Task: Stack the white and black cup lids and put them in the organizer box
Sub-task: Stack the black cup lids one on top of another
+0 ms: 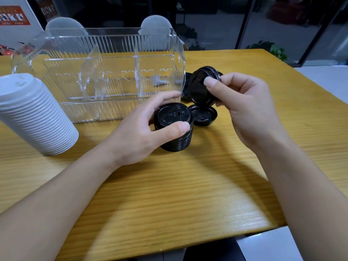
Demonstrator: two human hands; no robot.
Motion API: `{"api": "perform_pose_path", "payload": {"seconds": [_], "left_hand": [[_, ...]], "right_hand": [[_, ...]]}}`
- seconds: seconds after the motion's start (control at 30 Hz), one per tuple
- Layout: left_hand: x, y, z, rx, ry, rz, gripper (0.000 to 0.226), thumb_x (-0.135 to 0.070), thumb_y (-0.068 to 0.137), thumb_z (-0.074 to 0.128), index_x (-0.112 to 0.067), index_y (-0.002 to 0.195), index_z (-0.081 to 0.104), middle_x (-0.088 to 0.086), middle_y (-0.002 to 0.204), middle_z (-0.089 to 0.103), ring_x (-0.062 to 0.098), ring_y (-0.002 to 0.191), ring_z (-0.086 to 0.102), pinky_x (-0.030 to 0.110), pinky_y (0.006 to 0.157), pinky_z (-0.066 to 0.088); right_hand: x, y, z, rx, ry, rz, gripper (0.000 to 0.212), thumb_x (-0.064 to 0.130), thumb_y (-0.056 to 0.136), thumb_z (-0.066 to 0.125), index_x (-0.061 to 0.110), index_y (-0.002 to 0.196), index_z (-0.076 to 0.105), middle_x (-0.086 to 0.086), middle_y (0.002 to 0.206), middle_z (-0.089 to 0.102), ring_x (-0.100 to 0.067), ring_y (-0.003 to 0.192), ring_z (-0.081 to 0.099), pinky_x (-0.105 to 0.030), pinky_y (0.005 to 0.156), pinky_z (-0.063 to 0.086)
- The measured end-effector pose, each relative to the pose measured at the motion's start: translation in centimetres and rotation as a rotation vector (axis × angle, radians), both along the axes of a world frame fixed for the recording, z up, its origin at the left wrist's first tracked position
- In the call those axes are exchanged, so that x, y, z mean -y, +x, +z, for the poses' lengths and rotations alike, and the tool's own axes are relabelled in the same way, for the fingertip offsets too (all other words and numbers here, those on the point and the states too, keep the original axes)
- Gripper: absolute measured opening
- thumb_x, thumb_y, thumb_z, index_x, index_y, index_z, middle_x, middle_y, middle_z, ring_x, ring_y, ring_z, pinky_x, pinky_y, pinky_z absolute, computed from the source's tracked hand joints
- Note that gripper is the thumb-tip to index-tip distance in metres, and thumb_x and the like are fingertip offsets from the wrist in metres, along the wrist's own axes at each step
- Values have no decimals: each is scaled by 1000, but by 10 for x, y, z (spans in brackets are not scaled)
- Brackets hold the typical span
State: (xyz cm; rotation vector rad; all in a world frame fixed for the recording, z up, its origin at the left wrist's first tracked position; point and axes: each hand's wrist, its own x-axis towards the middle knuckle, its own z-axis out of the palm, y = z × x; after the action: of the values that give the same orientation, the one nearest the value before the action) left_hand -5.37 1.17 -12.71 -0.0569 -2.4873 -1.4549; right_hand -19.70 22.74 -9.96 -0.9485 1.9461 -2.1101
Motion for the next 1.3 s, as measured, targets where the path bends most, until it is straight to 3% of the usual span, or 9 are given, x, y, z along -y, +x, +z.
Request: {"api": "perform_pose_path", "payload": {"seconds": [0.17,0.33,0.5,0.67,0.8,1.03,1.1,1.2,1.3], "left_hand": [[-2,1,0,-96,15,-33,95,-44,99,83,-32,178,33,-7,168,59,17,160,53,50,135,39],[-3,-1,2,-217,15,-11,96,-22,100,87,-22,179,32,4,170,57,29,160,54,55,136,37],[-3,0,4,-305,-67,20,96,-23,93,94,-17,174,43,0,167,60,31,158,55,57,130,44],[-4,-1,4,-323,-59,30,97,-25,89,99,-16,171,47,2,164,62,30,154,59,56,127,48],[-5,-1,5,-333,-12,35,91,-24,91,95,-13,168,49,2,161,66,29,151,62,53,124,52],[-1,-1,5,-328,73,64,70,-18,92,93,-5,150,55,7,146,74,30,139,69,54,119,53],[-1,-1,6,-322,67,66,66,-20,94,91,-8,149,56,6,145,73,30,138,68,50,117,53],[1,-1,6,-312,54,63,63,-21,97,89,-7,149,57,7,145,73,30,137,68,49,116,53],[2,-1,6,-299,15,53,60,-23,98,87,-7,150,60,6,146,73,32,140,68,55,119,54]], "right_hand": [[3,1,-2,64,-99,141,22,26,98,86,8,90,76,-26,98,68,-37,88,52,-50,82,41],[4,4,-3,80,-97,233,27,31,91,91,8,91,76,-25,94,67,-31,78,54,-39,76,47],[8,11,-3,130,-146,322,23,21,91,86,5,104,75,-14,93,76,-23,72,62,-40,73,47],[11,14,-2,165,-143,325,49,12,91,84,2,136,68,-19,109,78,-22,83,70,-35,73,53],[11,14,-1,193,-159,357,70,11,88,86,9,152,60,-14,108,79,-24,89,71,-33,74,53],[10,18,1,86,-85,291,55,15,89,83,3,141,68,-10,125,82,-17,100,76,-28,81,56],[9,19,1,55,-57,277,55,15,89,85,3,140,69,-11,126,81,-23,107,79,-31,88,60],[7,15,-1,-26,17,267,58,13,92,89,7,145,68,-14,136,78,-38,127,74,-51,100,63],[4,15,0,-65,38,287,65,10,92,88,8,152,63,-8,146,73,-29,136,71,-54,108,60]]}}
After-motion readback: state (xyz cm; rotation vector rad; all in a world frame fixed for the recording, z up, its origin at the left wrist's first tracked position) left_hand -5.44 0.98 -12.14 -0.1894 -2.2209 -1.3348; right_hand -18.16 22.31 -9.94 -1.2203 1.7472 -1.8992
